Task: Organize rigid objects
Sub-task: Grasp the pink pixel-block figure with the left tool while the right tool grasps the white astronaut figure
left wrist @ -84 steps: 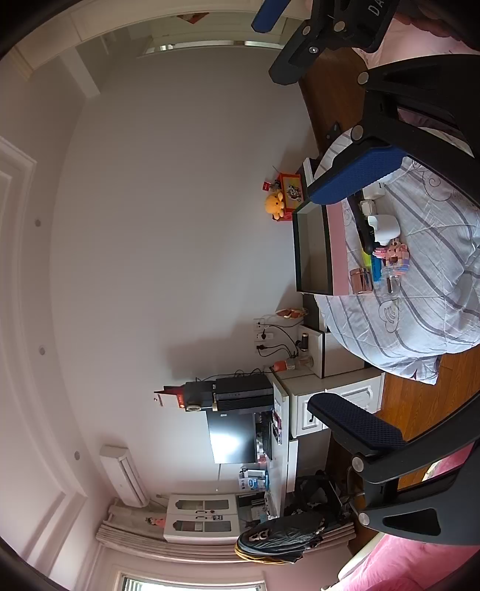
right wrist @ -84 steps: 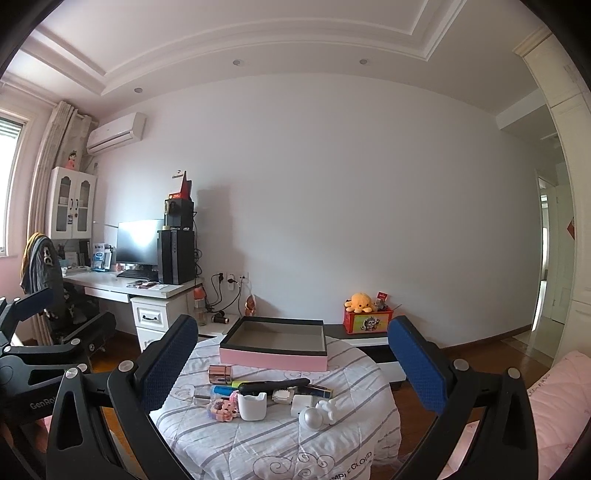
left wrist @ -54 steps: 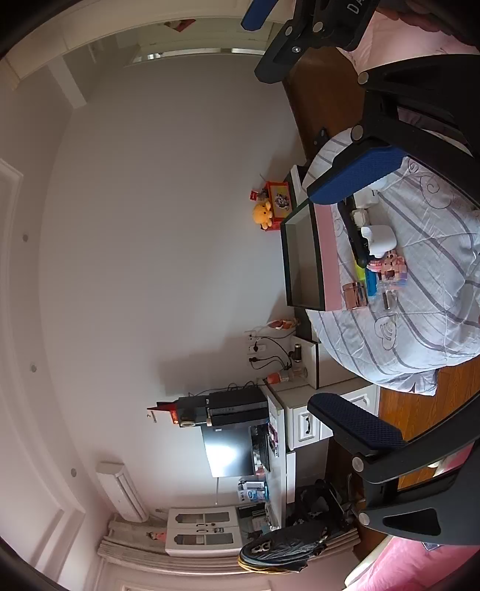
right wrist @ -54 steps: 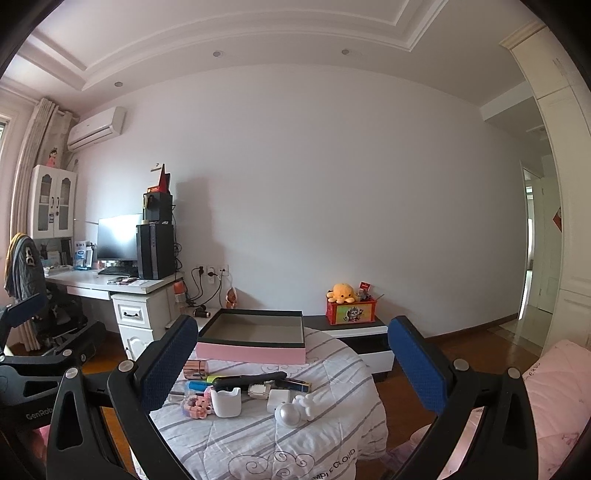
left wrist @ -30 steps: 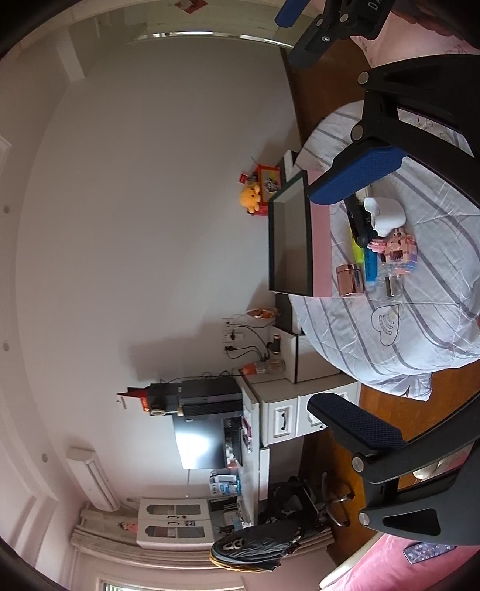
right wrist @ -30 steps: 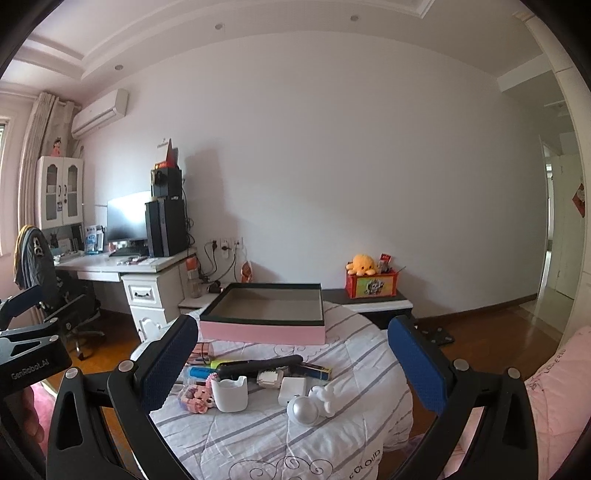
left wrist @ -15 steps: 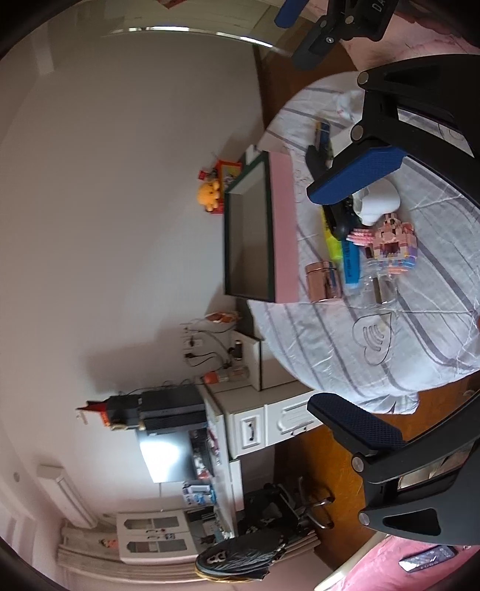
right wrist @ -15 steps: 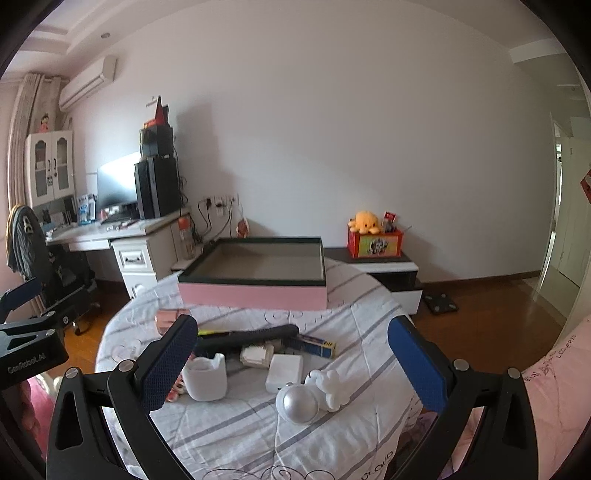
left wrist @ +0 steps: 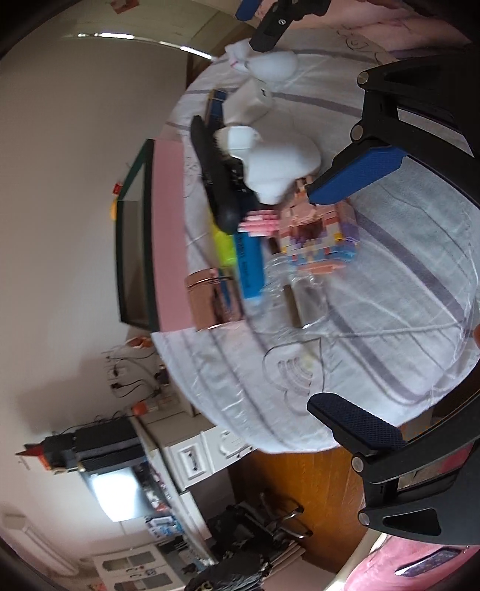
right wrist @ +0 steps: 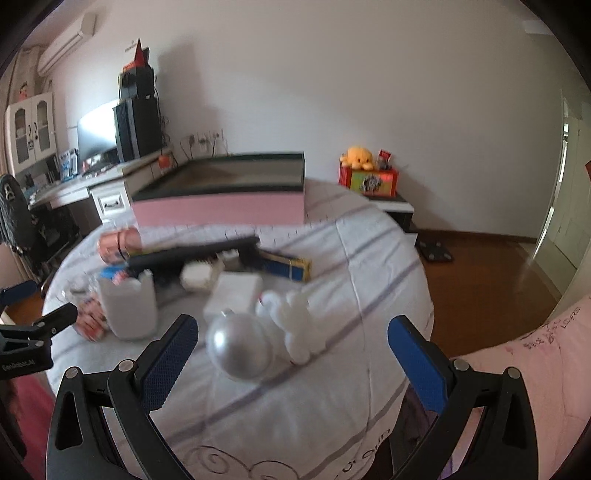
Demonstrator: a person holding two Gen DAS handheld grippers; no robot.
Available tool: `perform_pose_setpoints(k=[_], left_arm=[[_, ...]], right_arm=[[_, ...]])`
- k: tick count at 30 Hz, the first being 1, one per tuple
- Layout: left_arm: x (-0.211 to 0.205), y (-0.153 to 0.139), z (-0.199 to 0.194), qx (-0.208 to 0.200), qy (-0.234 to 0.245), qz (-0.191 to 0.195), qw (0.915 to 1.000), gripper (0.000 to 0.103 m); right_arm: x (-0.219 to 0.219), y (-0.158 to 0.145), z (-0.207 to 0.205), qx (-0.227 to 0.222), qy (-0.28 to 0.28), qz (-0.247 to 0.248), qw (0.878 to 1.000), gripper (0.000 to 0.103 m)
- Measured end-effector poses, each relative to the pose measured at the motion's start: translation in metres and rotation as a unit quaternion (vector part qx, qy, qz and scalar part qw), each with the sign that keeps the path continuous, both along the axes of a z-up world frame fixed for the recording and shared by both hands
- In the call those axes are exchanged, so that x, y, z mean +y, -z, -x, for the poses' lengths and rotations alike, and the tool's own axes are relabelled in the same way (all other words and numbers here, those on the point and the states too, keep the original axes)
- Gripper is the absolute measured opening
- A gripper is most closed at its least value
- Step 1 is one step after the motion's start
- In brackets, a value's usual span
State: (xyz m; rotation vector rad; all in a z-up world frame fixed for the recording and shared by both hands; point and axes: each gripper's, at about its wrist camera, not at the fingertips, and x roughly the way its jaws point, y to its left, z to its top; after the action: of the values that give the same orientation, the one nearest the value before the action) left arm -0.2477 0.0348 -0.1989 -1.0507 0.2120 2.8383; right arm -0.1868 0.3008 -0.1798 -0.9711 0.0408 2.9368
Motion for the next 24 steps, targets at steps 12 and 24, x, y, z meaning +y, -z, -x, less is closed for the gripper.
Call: perform_pose_setpoints(k=[12, 24], left_arm=[[0.01, 0.021, 0.016, -0.027, 0.029, -0.035, 0.9986, 0.103], [0.01, 0.033, 0.02, -0.039, 0.045, -0.038, 0.9975, 0.102]], right_arm=[[0.001, 0.018, 0.021, -0.023, -0.038, 0.033, 0.998, 0.103], [-0.003, 0.03, 0.037, -0.039, -0.058, 0.039, 0.997, 0.083]])
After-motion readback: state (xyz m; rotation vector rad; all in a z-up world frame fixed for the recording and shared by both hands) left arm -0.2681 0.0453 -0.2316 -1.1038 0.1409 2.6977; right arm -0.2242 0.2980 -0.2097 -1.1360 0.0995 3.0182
